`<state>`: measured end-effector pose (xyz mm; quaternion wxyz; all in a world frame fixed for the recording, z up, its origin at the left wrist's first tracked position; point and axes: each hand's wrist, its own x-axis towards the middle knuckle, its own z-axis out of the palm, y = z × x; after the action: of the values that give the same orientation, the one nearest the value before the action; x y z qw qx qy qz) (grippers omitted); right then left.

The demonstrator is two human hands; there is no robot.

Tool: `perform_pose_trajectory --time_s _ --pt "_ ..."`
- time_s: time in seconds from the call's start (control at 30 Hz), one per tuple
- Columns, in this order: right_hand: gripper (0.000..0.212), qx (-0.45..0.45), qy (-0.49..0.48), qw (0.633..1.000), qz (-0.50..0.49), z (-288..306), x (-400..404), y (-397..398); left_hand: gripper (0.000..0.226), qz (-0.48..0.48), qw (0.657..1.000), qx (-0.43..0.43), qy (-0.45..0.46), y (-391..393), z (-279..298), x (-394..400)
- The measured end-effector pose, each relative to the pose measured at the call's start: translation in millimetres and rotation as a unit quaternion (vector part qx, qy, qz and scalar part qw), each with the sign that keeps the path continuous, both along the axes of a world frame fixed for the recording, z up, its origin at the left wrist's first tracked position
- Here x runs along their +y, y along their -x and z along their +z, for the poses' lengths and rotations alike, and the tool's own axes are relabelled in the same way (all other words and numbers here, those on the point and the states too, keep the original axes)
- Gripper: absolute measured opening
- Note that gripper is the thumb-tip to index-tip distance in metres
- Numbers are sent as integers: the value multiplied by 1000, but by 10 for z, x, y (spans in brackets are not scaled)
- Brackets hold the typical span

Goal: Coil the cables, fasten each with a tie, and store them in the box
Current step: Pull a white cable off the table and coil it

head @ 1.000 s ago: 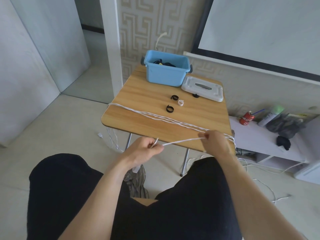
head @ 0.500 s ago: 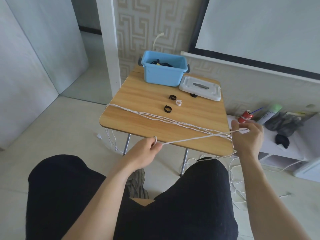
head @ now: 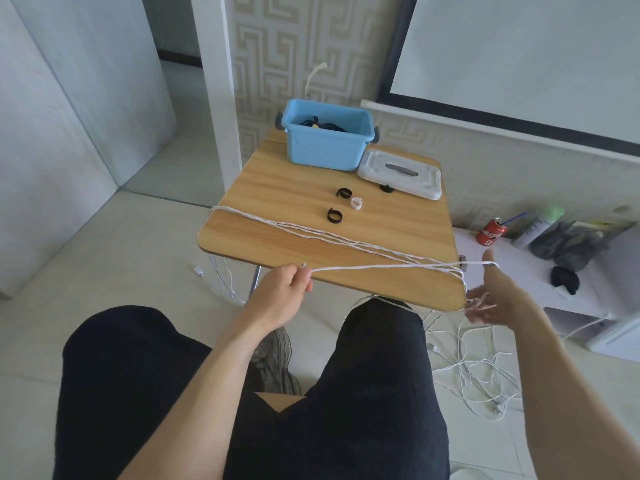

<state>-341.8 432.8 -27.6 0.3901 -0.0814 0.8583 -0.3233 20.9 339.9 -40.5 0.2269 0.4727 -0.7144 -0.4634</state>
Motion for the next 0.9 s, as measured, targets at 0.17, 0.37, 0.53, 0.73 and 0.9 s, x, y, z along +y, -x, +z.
perform_pose_trajectory --time_s 0.17,0.37,0.53,0.73,0.9 --pt "65 -245 241 939 -30 -46 -94 -333 41 -9 994 80 -71 37 55 19" --pt "37 -147 304 941 -18 -103 -253 -378 37 -11 981 149 -125 108 79 35" --pt "34 63 202 977 41 -248 26 -299 39 2 980 164 -116 168 55 109" --pt "21 168 183 969 13 -74 290 -321 40 -7 980 157 -118 265 140 158" --pt "28 232 91 968 10 -13 263 -243 40 -1 972 173 -161 235 268 104"
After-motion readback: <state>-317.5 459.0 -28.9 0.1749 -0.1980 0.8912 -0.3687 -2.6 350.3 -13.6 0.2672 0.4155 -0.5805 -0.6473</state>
